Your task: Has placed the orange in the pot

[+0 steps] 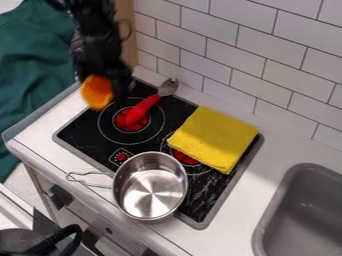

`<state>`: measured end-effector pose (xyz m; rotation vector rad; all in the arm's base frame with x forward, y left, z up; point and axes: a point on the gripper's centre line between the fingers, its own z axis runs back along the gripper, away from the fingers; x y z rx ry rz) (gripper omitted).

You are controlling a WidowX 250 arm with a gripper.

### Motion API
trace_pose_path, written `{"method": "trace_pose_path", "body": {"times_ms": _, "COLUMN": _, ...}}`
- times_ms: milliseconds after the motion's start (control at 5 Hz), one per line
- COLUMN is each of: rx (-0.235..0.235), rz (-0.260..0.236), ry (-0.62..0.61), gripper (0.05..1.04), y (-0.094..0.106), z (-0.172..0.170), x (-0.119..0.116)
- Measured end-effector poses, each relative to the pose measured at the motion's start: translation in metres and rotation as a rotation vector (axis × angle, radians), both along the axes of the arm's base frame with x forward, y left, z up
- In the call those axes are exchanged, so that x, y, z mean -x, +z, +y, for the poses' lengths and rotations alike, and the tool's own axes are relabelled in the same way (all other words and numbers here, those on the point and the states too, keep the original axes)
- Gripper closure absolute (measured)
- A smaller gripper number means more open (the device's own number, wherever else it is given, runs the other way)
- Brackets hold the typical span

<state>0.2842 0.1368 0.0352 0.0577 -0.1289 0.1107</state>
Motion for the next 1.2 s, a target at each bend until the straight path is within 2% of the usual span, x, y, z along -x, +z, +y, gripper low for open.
{"method": "trace_pose_path", "body": {"times_ms": 200, "rx": 0.027, "rz": -0.024, "ry": -0.007, "gripper": 0.220, "y": 0.020, "z": -0.042, "x": 0.012}}
{"method": "trace_pose_path", "body": {"times_ms": 600, "rx": 0.103, "rz": 0.101, "ry": 0.044, "gripper": 0.220, "y": 0.000, "z": -0.096, "x": 0.058}}
{"method": "trace_pose_path", "body": {"times_ms": 800, "rx": 0.114, "rz": 0.131, "ry": 0.056, "gripper": 0.220, "y": -0.012, "z": -0.111, "x": 0.072}}
{"method": "trace_pose_path", "body": {"times_ms": 1000, "rx": 0.096, "rz": 0.152, "ry": 0.060, "gripper": 0.220, "y": -0.017, "z": -0.109, "x": 0.071}}
{"method": "trace_pose_path", "body": {"times_ms": 1200, "rx": 0.100, "rz": 0.197, "ry": 0.040, "gripper": 0.220, "y": -0.031, "z": -0.109, "x": 0.061}}
